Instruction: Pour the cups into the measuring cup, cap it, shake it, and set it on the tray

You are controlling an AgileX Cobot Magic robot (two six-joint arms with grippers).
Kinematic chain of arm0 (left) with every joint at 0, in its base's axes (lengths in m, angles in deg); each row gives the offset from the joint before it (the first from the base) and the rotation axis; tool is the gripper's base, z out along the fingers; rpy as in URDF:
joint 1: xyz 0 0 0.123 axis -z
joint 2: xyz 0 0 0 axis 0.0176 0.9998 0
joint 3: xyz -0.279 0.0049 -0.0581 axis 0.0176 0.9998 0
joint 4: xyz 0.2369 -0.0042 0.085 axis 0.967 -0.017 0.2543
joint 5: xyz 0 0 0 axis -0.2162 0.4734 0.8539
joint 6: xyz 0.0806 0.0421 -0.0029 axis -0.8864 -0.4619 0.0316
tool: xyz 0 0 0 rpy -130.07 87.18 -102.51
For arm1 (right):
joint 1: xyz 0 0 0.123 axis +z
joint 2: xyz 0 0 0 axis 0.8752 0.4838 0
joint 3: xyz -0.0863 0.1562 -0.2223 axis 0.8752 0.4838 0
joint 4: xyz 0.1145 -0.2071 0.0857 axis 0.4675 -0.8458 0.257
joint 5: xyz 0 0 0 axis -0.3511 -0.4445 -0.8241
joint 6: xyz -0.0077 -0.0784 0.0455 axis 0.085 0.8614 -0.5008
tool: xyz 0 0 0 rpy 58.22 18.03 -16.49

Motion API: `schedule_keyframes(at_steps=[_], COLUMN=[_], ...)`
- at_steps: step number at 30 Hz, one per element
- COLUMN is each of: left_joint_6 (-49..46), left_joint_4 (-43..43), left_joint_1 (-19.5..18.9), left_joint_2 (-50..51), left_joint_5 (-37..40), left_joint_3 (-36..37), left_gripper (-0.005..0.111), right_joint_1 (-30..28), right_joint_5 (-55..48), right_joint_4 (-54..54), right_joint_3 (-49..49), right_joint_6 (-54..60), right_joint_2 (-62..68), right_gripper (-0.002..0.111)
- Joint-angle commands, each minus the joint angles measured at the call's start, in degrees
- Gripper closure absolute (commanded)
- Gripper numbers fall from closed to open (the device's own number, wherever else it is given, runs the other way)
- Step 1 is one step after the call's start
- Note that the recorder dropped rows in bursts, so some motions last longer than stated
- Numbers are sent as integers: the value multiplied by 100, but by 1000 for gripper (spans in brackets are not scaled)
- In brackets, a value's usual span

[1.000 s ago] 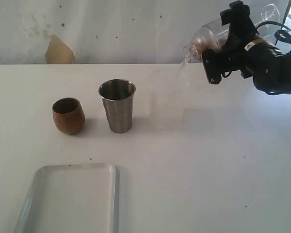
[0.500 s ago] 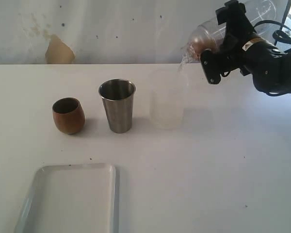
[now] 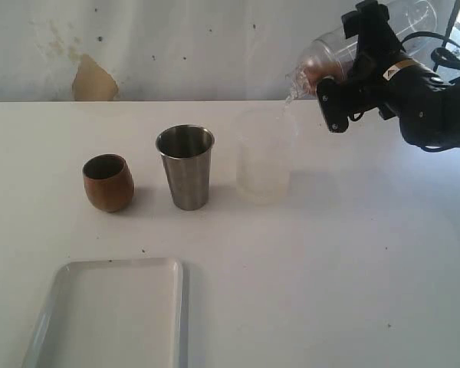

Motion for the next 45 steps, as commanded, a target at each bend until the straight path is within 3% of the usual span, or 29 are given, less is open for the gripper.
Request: schedule_keyframes(at_steps=[1, 21, 38, 45], left_joint_6=[14, 14, 14, 14], left_joint_4=[32, 32, 32, 32], left_joint_1=[6, 6, 6, 6], left_joint_2=[-26, -26, -26, -26], left_joint_5=[-40, -40, -40, -40], left_joint_3=[26, 26, 26, 26], left_gripper=[107, 107, 107, 107], right_joint_1=[-1, -1, -1, -1], right_joint_5=[296, 208, 292, 292], right_joint_4=[30, 4, -1281, -1309], right_joint_3=[-49, -49, -60, -60], right_joint_6=[-65, 162, 274, 274], right_joint_2=[-68, -68, -68, -68], right_gripper=[108, 108, 108, 108])
